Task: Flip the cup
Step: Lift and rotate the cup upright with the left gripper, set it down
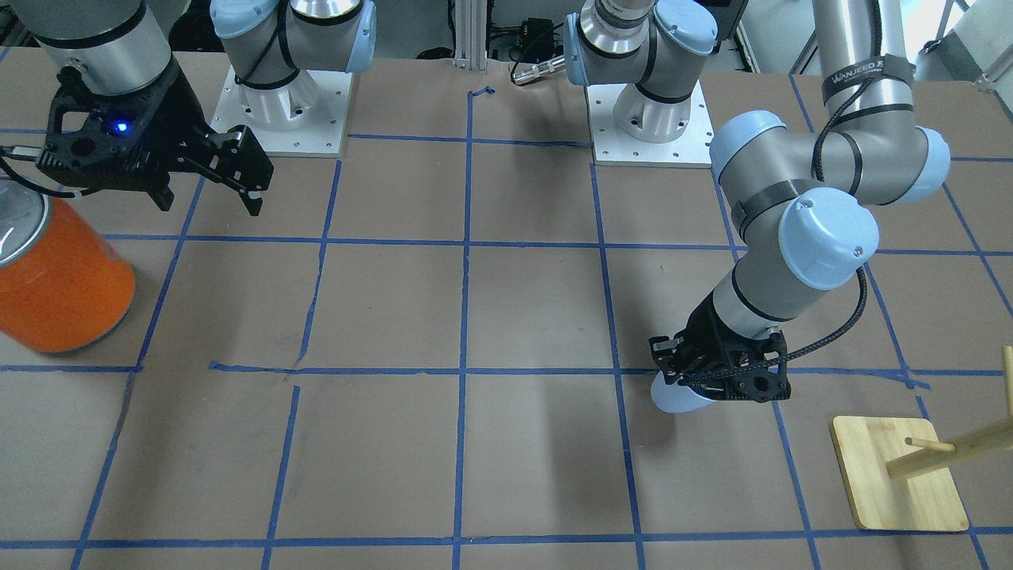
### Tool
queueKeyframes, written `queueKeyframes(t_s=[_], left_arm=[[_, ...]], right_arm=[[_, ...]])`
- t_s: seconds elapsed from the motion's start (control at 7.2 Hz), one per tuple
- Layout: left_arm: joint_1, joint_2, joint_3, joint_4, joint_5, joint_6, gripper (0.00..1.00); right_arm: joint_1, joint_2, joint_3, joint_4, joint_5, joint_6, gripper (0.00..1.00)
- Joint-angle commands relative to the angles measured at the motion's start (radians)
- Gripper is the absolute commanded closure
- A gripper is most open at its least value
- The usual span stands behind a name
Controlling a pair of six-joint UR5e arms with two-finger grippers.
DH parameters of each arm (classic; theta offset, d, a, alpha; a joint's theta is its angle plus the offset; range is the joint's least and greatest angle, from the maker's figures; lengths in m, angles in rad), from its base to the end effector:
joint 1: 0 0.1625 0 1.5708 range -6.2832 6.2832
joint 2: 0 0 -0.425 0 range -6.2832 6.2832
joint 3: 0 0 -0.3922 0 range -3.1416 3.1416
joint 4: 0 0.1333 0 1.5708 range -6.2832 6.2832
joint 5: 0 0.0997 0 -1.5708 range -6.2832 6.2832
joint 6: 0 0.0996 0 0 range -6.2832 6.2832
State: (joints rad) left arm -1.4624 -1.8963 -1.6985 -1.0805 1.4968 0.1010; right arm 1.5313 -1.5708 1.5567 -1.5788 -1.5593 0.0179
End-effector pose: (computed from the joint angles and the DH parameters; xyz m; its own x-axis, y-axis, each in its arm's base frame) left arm -0.0758 -0.6036 0.2979 -0.9976 -0.0045 0.0698 -0.0076 0.9990 -0.0443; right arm 0.1148 -0.4990 0.4957 -0.9983 0.0571 -0.0119 0.0574 0.9981 -0.0219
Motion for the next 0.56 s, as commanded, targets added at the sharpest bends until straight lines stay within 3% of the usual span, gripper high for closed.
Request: queueKeyframes(t_s=[0.0, 0.42], left_arm=[[0.000, -0.029, 0.005, 0.048, 0.104, 0.072, 1.00], [0.002, -0.093, 0.086, 0.077, 0.106, 0.094, 1.00]], right_arm=[[0.000, 0.000, 0.000, -0.001, 0.002, -0.012, 0.00], [0.000, -0.002, -0.007, -0.001, 0.002, -0.032, 0.00]])
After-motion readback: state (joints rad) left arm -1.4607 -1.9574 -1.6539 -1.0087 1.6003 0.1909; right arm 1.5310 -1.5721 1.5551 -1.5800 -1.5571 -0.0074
